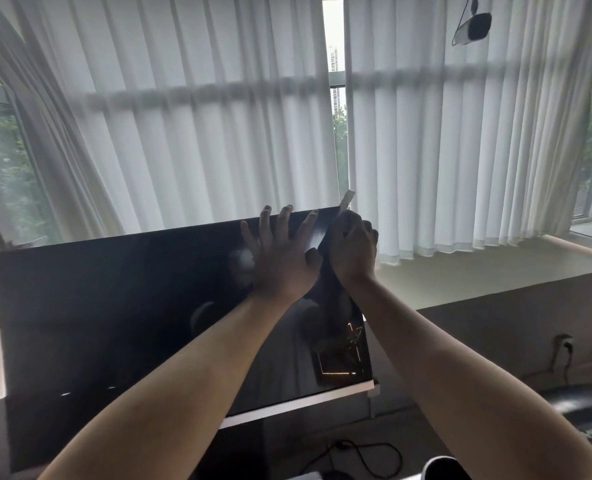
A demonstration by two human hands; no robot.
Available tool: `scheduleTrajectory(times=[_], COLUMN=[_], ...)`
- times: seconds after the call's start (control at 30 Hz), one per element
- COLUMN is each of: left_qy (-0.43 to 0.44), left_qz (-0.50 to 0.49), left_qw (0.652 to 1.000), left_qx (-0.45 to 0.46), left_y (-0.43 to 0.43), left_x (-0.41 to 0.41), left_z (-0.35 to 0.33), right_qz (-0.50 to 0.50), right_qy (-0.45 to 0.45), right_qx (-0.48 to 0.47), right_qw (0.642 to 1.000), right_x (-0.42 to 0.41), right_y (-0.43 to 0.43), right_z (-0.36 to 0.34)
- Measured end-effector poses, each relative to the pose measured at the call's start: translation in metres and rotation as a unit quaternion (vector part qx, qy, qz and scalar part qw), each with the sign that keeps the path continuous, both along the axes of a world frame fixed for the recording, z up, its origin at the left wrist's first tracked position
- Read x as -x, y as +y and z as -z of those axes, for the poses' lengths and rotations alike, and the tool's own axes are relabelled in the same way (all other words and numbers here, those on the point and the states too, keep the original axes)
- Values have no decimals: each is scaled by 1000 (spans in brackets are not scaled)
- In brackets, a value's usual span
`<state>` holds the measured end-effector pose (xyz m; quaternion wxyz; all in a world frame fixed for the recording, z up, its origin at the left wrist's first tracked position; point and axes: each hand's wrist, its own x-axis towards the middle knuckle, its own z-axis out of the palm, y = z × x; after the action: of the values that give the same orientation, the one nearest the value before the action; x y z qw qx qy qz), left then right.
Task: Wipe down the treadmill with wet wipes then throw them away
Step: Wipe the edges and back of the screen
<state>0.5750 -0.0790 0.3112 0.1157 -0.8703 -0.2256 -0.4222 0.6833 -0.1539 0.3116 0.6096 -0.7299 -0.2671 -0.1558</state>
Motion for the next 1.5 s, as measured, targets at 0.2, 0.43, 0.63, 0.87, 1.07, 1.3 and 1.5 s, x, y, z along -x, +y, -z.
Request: scheduleTrajectory(times=[0.2, 0.43, 0.63, 0.87, 1.07, 1.3, 1.5], left_qy=[-18, -27, -68, -71, -62, -42, -54], left_qz=[-2, 11, 23, 25, 26, 12, 29], left_qw=[1000, 999, 995, 993, 993, 994, 992], left_qx=[8, -12, -66, -90, -95, -102, -106], left_y=[-1, -1, -5, 1, 3, 3, 3], left_x=[-4, -11, -26, -26, -25, -22, -20], left_z=[3, 6, 9, 14, 14, 13, 12], right_qz=[-17, -33, -60, -85, -140, -121, -112], right_qy=[4, -23, -18, 1, 12, -19, -21], right_qx=[-25, 5, -31, -73, -56, -15, -23], right_qw=[1000, 999, 998, 994, 989, 992, 993], right_x=[-5, -14, -16, -10, -13, -21, -13], right_y=[1, -3, 1, -6, -28, -25, -20], right_z=[27, 26, -9, 20, 34, -7, 5])
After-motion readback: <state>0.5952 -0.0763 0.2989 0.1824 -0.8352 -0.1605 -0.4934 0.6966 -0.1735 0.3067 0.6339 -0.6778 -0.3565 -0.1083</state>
